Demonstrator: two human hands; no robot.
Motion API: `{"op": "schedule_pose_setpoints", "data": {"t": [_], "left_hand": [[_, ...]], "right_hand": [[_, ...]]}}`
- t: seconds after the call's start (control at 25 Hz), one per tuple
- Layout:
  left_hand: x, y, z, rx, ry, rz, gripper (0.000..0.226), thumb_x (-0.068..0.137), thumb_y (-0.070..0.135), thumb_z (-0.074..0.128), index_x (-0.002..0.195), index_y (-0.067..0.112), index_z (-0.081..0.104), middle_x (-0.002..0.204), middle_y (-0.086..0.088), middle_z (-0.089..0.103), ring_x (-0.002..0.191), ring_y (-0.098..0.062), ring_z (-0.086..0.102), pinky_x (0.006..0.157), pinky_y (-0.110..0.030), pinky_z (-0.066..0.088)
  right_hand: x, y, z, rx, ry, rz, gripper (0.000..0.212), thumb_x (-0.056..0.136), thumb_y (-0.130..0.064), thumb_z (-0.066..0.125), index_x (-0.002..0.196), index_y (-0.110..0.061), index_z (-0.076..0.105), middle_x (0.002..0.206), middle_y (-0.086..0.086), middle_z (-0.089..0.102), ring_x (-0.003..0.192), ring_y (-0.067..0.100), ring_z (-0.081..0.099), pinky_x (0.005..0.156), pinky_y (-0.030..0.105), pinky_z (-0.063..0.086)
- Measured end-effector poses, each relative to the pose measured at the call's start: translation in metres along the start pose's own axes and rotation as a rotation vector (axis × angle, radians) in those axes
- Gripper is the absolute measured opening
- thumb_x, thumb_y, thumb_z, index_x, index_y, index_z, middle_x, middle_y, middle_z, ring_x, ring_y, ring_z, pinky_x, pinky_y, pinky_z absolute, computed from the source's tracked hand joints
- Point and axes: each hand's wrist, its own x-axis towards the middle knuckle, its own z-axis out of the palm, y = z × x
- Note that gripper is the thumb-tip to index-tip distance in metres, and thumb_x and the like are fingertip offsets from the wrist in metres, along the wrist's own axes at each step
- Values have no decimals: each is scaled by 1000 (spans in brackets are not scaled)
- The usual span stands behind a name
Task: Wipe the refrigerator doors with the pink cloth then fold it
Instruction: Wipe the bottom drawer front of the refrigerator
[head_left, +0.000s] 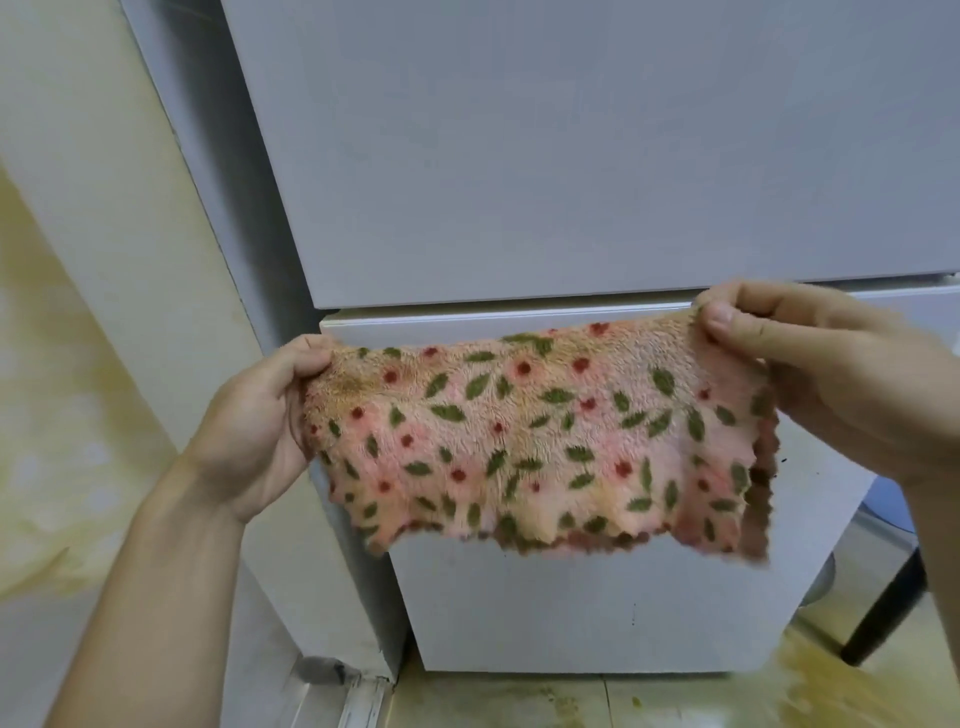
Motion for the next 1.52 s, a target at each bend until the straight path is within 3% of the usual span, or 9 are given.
{"op": "schedule_pose_setpoints", "data": {"t": [0.12,0.2,0.36,0.52,0.68,1.0,1.12,1.24,1.52], "left_hand": [[-2,1,-9,-11,-225,-205,52,78,51,82,106,8,71,95,-18,69,76,-26,73,65,-31,60],[-3,-3,-4,66,-402,-365,83,66,65,89,123,9,70,108,-31,71,89,-38,76,71,-40,65],[-3,-14,27,475,-621,-392,55,73,36,92,125,30,75,75,-7,66,73,-23,64,74,-24,57],[-3,-15,35,655,-616,-345,33,75,28,90,107,29,84,78,0,72,79,-14,70,85,-21,55],[-4,-16,42,733,-620,-220,27,80,31,90,95,11,80,105,-9,76,108,-30,72,106,-47,54],[-9,-29,78,643,-460,-175,24,91,33,78,104,13,76,98,-6,81,95,-21,79,89,-37,60],[-10,-32,92,730,-298,-86,31,101,34,66,89,5,69,84,4,78,81,-12,75,86,-35,58],[-12,-26,94,605,-234,-14,44,107,13,51,67,13,68,70,7,68,69,-8,63,71,-25,49],[-9,-15,76,473,-228,82,39,104,2,52,92,24,82,100,-4,80,100,-22,77,89,-37,60]], "right_hand": [[5,8,9,144,-1,41,32,85,-42,65,97,-13,71,91,11,68,83,28,65,73,39,52],[10,10,25,175,34,22,27,92,-38,61,98,-13,68,86,12,69,75,30,67,65,41,50],[16,17,42,-390,192,-130,17,103,-45,57,93,-32,63,72,-5,65,58,5,56,59,23,44],[15,18,42,-709,318,-181,16,96,-52,62,99,-37,63,80,-19,70,82,-13,62,62,15,43],[19,21,43,-718,457,-262,21,88,-58,69,93,-38,68,84,-28,65,83,-6,62,68,17,47],[12,6,42,-492,467,-343,32,75,-63,72,82,-32,72,77,-27,71,75,-8,68,56,8,49],[0,-5,50,-577,121,-464,33,84,-65,72,88,-33,73,84,-20,73,81,2,72,63,11,51],[-11,-16,58,-269,-389,-180,63,93,-74,47,94,-19,77,83,6,78,75,26,78,59,33,62],[8,3,46,-636,6,-142,26,94,-53,59,93,-28,69,75,-8,76,68,11,74,70,41,63]]}}
